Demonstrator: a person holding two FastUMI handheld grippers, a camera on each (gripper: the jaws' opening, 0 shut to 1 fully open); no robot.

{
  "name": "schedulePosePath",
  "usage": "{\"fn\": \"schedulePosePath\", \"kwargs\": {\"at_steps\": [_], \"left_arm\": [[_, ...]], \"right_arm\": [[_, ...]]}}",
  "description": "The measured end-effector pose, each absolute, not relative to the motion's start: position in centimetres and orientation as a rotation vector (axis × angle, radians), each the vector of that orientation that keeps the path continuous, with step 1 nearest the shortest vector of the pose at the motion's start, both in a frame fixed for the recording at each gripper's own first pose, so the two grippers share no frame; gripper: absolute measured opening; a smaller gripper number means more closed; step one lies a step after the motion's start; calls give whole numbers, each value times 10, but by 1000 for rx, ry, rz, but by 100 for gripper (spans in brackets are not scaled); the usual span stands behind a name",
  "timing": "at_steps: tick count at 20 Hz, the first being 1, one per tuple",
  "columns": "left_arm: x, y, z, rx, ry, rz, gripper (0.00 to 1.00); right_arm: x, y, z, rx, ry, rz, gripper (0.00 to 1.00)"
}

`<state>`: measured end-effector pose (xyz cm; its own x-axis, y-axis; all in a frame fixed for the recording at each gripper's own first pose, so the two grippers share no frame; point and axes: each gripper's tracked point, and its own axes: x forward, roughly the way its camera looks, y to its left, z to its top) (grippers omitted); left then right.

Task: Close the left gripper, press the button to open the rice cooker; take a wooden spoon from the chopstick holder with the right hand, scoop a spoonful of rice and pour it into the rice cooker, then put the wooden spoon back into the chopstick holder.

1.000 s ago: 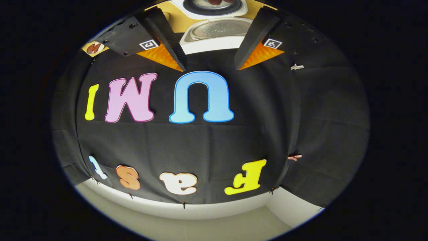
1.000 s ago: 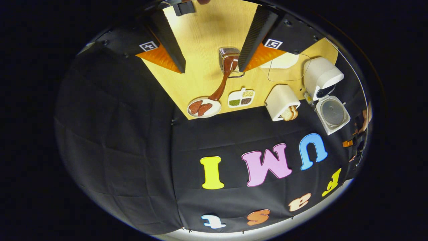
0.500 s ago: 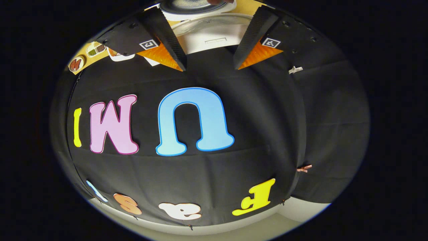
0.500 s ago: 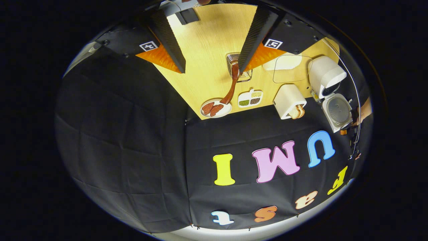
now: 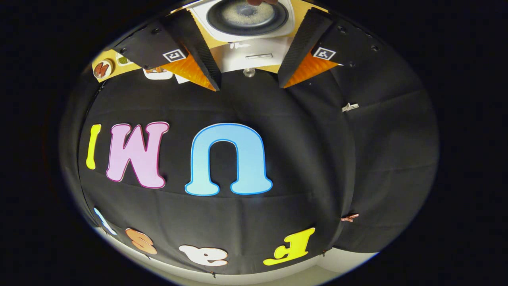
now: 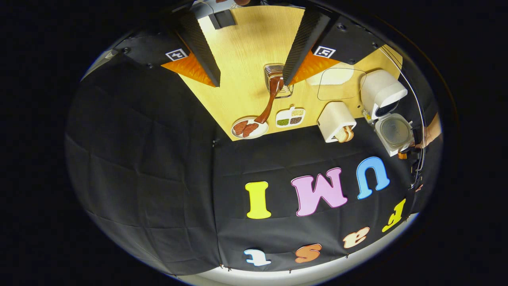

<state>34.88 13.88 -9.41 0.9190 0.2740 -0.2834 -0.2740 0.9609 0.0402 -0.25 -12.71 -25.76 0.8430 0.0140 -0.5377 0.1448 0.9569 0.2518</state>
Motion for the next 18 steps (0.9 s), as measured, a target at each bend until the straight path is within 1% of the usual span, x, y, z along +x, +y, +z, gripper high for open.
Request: {"fn": "schedulePosePath", "kwargs": {"at_steps": [4, 8, 11, 13, 16, 17, 18], "left_arm": [[304, 117, -121, 31, 337, 309, 100], [268, 100, -170, -10, 452, 341, 100], [245, 101, -191, -6, 466, 395, 98], [233, 106, -199, -24, 458, 426, 99], [225, 94, -221, -66, 498, 401, 100], [225, 90, -227, -61, 509, 390, 98], [224, 88, -233, -60, 518, 377, 98]], "right_arm": [[3, -127, -259, 278, 570, -26, 99], [12, -127, -258, 270, 576, 12, 99], [16, -120, -258, 276, 578, 36, 99], [15, -116, -262, 275, 586, 50, 99], [13, -109, -268, 270, 598, 67, 98], [11, -108, -270, 267, 602, 69, 99], [12, -108, -271, 267, 606, 72, 98]]}}
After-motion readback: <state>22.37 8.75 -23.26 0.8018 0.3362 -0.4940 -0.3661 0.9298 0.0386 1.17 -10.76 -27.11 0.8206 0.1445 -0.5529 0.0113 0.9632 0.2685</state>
